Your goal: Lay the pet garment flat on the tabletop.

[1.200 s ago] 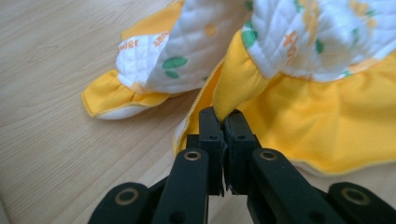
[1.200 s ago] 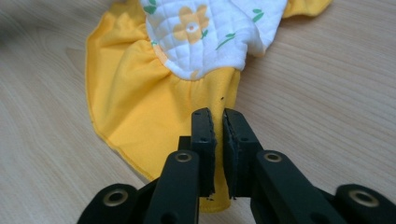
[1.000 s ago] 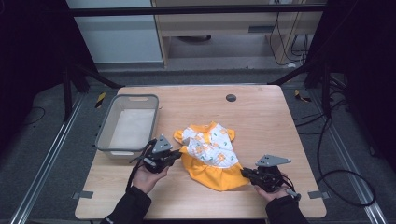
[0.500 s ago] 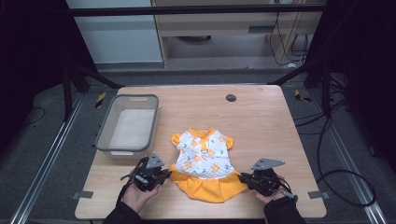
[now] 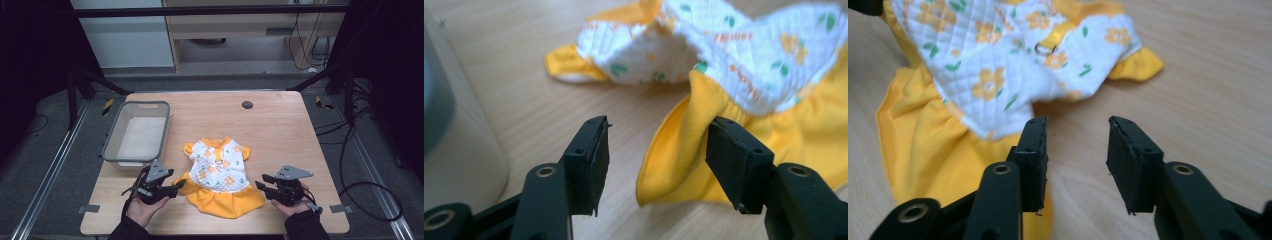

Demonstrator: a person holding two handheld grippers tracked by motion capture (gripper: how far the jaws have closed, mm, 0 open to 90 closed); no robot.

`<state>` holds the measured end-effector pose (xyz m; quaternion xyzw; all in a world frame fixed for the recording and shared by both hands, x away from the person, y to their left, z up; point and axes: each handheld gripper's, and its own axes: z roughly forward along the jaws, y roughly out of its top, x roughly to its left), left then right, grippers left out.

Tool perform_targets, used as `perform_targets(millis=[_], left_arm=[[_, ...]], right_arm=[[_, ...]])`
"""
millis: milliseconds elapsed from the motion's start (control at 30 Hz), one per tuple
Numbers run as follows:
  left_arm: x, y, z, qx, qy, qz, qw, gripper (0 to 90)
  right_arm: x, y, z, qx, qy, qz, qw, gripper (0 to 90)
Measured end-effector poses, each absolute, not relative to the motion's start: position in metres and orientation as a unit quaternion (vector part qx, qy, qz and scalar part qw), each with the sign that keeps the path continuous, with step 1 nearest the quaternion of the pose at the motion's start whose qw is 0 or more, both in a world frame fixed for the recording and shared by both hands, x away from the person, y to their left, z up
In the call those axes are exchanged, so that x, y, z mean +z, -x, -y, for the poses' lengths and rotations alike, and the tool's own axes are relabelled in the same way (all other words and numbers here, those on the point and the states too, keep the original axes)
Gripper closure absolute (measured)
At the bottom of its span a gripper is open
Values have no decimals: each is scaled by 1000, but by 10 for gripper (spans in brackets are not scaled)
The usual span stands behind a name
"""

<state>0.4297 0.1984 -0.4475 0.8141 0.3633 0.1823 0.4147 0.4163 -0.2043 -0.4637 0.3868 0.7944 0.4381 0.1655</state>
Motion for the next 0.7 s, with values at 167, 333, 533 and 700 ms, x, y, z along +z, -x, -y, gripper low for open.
perform_targets(millis=[167,333,533,700], left_arm=[[-434,-437,-200,185,-804,-362,434,407],[-421,-447,-197,199,-795,-359,446,400],[-414,-483,-187,215,-788,-372,441,398],[-426,-524,-177,230,-798,-388,401,404]], right_arm=[[-449,-429,207,458,-391,-778,178,562],[-437,-444,203,474,-395,-763,192,524],[-433,-477,195,478,-414,-747,204,507],[-443,-510,185,451,-436,-752,205,509]])
